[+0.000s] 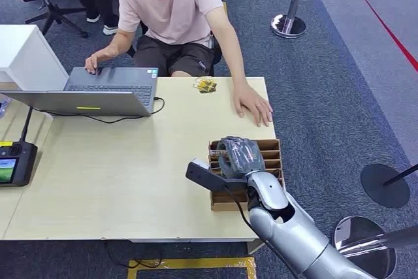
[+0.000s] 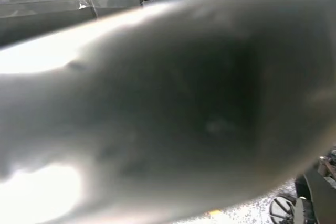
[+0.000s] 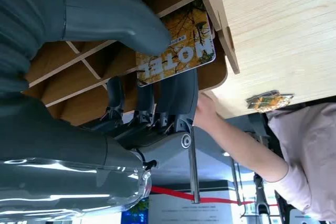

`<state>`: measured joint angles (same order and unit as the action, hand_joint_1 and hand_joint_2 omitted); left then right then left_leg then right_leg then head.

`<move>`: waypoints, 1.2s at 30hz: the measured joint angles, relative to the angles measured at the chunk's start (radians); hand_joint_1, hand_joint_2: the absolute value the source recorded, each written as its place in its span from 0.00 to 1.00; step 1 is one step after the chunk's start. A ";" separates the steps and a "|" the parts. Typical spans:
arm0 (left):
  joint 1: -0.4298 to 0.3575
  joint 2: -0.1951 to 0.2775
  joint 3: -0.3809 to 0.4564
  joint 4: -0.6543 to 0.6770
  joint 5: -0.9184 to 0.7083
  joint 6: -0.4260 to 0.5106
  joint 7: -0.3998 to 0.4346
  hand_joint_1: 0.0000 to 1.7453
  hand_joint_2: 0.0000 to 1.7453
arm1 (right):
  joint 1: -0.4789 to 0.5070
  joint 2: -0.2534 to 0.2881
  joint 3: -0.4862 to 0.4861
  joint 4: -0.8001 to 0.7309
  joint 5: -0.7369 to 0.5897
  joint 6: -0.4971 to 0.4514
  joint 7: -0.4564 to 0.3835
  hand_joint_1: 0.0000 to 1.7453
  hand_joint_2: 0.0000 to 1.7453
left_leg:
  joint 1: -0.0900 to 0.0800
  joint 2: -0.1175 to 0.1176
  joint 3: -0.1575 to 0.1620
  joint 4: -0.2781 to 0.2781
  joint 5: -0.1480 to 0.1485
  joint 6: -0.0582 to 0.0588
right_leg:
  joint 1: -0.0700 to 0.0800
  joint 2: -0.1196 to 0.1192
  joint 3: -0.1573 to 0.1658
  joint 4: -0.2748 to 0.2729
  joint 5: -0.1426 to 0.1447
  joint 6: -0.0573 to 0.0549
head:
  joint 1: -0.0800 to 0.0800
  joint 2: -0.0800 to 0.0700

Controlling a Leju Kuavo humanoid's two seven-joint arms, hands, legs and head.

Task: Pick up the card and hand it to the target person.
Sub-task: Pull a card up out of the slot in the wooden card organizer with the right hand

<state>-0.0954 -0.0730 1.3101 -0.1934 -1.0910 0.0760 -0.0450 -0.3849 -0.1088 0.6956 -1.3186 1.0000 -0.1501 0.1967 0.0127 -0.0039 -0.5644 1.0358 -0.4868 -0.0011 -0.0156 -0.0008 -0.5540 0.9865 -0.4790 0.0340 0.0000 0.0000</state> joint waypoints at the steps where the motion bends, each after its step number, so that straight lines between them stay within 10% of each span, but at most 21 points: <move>1: 0.000 0.001 0.001 0.000 0.001 -0.002 0.000 0.00 0.00 | 0.000 0.000 0.000 0.000 0.000 0.000 0.000 0.66 1.00 | 0.000 0.000 0.000 0.000 0.000 0.000 | 0.000 0.000 0.000 0.000 0.000 0.000 | 0.000 0.000; 6: 0.000 0.006 0.005 -0.001 0.009 -0.021 -0.015 0.00 0.00 | 0.002 -0.001 0.002 0.004 -0.003 0.003 0.000 0.89 1.00 | 0.000 0.000 0.000 0.000 0.000 0.000 | 0.000 0.000 0.001 0.000 0.000 0.000 | 0.000 0.000; 36: 0.001 0.008 0.014 -0.004 0.024 -0.015 -0.022 0.00 0.00 | 0.006 -0.018 -0.025 -0.058 -0.008 -0.014 -0.016 0.91 1.00 | 0.000 0.000 -0.001 0.001 0.000 0.000 | 0.000 0.000 -0.001 0.001 0.000 0.000 | 0.000 0.000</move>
<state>-0.0945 -0.0654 1.3243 -0.1972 -1.0672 0.0613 -0.0675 -0.3785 -0.1268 0.6704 -1.3765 0.9924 -0.1639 0.1808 0.0127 -0.0041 -0.5651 1.0365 -0.4872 -0.0012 -0.0157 -0.0010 -0.5546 0.9872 -0.4795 0.0343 0.0000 0.0000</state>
